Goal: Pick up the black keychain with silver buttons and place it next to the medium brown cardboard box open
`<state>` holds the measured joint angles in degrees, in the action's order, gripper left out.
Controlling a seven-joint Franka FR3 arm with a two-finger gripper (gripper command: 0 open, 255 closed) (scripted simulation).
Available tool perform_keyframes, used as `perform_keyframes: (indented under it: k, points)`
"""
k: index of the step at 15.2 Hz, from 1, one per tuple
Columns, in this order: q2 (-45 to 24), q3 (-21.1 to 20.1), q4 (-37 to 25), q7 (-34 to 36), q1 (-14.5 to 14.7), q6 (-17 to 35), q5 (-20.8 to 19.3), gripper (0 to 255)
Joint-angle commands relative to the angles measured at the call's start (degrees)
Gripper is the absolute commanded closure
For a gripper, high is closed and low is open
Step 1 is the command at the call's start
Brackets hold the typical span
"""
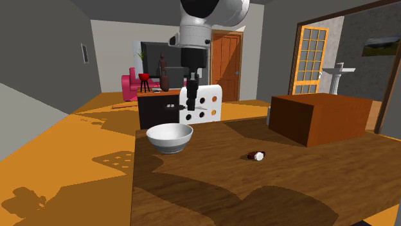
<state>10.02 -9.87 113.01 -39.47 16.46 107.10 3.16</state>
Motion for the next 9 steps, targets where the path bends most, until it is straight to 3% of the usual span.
perform_keyframes:
  k: [1,7,9]
  points:
    - [0.14,0.02,-1.49,0.06,0.00,-1.65,0.00,255]
    - [-0.15,0.08,-6.42,0.22,-0.06,-6.29,-0.12,255]
    - [1.40,0.83,-4.90,-1.03,-0.50,-6.36,0.08,255]
